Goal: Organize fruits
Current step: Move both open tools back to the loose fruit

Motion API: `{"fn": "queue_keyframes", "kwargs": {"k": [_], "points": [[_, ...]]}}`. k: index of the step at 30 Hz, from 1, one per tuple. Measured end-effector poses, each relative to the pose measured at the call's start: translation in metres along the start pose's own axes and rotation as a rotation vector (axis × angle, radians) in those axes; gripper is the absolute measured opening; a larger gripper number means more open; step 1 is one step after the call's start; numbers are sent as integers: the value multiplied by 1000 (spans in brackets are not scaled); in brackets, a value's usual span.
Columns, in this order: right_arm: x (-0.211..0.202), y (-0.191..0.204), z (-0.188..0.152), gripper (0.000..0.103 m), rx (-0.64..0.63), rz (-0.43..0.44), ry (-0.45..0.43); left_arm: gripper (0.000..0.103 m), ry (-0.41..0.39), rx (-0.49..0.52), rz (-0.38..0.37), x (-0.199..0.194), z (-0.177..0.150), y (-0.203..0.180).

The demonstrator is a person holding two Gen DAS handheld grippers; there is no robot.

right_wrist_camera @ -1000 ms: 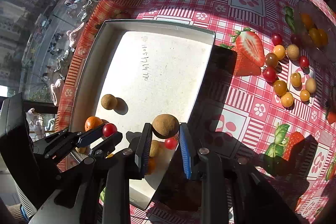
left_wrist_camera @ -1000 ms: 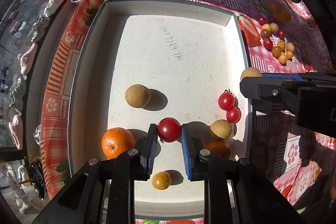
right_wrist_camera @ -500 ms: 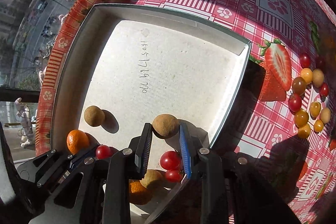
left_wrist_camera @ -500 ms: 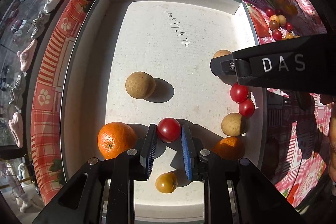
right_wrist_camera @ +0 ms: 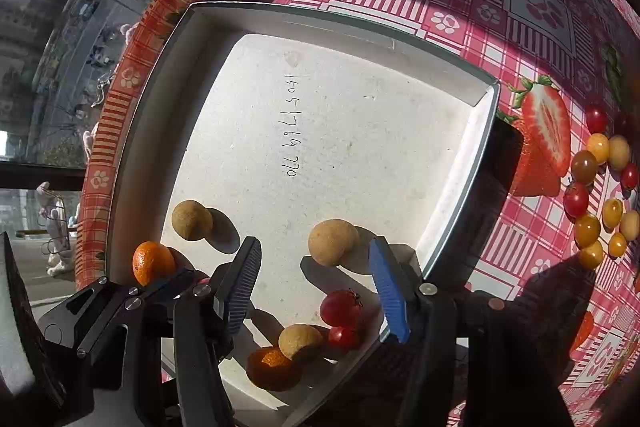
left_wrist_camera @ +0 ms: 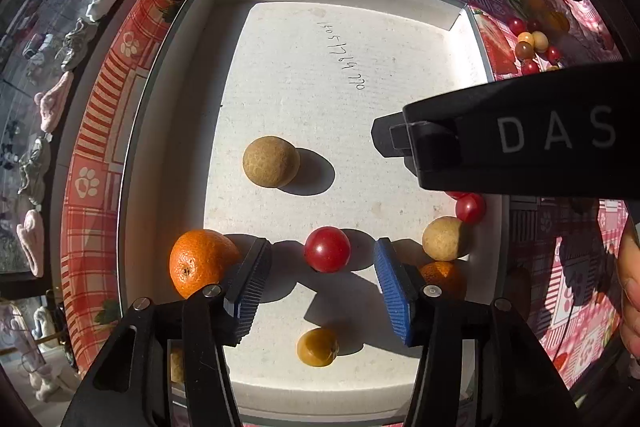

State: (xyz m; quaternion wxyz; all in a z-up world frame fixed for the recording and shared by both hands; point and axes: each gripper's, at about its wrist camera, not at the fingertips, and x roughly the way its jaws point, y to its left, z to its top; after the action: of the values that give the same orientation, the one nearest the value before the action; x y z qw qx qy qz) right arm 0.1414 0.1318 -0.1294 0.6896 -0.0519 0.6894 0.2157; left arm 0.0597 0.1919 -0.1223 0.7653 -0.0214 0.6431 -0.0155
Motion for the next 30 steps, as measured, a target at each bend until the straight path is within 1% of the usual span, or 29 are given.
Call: {"fn": "queue_keyframes", "kwargs": {"k": [1,2,4,8,10,12,16,17,19,23,24,30], "points": [[-3,1,0,70,-2,10,-9,73,-26,2,21,-4,-1,1],[-7,2,-1,76,-5,15,-19,73,-32,1,21,-7,-1,2],[-16,2,-4,80,-4,12,-39,73,-13,-8,12,-8,-1,5],[-32,-6,-14,82,30,24,-71,73,5,3,23,-10,-4,5],[-39,-17,-21,83,56,6,-81,73,5,16,23,-13,-5,2],[-44,-27,-30,83,90,10,-87,73,11,26,17,-15,-7,-5],[-48,-51,-50,83,160,-7,-80,73,18,53,1,-20,-4,-20],[-50,-66,-57,83,177,-11,-78,73,17,66,-4,-22,-3,-26],[-52,-81,-67,83,213,-23,-75,73,11,94,-11,-27,-1,-36],[-64,-120,-86,83,295,-45,-80,73,-10,159,-32,-37,11,-59],[-65,-128,-89,83,313,-50,-83,73,-17,175,-38,-42,14,-70],[-75,-171,-101,83,410,-71,-107,73,-50,218,-85,-52,48,-114]]}}
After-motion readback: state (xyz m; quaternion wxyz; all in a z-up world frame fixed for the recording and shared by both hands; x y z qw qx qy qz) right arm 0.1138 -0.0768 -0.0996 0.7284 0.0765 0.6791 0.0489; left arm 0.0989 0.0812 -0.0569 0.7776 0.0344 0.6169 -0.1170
